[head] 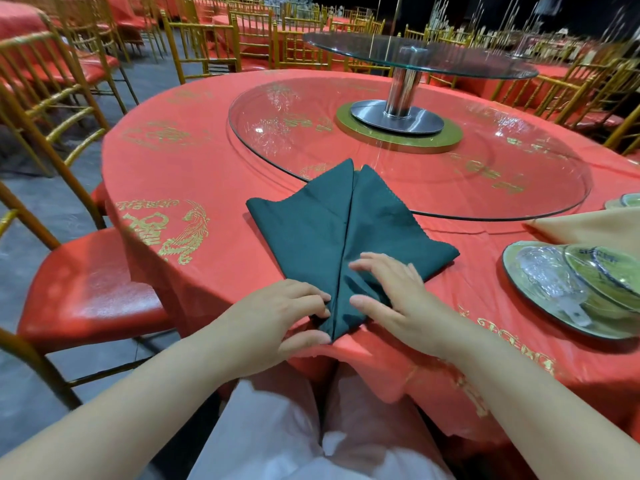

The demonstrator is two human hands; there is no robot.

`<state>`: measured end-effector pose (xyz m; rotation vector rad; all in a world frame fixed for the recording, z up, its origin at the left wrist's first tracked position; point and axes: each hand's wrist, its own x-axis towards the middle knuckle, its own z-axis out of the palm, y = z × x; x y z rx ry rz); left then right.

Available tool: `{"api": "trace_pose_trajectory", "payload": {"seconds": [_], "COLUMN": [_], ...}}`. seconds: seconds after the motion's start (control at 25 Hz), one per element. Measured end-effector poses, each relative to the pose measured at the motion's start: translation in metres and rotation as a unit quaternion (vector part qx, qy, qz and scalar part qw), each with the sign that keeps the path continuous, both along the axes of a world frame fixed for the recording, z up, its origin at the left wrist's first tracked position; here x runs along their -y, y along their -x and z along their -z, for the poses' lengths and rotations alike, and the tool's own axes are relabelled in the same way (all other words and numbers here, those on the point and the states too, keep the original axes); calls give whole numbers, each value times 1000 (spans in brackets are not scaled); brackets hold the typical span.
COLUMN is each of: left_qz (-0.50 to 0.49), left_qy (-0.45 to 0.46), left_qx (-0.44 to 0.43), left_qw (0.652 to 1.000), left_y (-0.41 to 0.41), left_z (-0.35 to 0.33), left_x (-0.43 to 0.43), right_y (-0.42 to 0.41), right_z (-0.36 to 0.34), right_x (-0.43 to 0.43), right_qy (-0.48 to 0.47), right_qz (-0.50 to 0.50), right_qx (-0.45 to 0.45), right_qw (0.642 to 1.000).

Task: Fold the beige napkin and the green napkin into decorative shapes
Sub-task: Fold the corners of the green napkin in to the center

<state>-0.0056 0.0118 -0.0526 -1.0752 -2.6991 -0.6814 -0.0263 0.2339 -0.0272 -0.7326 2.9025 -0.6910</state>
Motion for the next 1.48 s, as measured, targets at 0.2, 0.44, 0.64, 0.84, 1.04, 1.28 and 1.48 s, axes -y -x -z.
{"api": "trace_pose_trajectory", "payload": {"seconds": [0.2, 0.44, 0.64, 0.84, 1.04, 1.28, 1.48], "left_qz": [-3, 33, 39, 5, -40, -79, -75], "left_qy": [-1, 23, -46, -167, -266, -228, -229], "left_qx": [4, -45, -27, 40, 93, 63, 78], "left_qw": [1000, 998, 998, 985, 959, 968, 967], "left_y": [8, 16, 20, 28, 41, 51, 70], "left_z": [-6, -13, -8, -17, -23, -16, -30], "left_x": [0, -2, -3, -10, -12, 1, -2], "right_y": [-13, -5, -7, 3, 22, 44, 51], "right_z": [6, 10, 11, 15, -8, -11, -17], "right_x": [0, -1, -4, -4, 2, 2, -4], "right_qy": [25, 92, 95, 105, 167, 229, 216], "right_qz": [-92, -96, -104, -28, -23, -16, -21], "right_qx": [-65, -45, -105, -157, -58, 11, 57], "right_qw": [993, 990, 984, 982, 984, 973, 975]}}
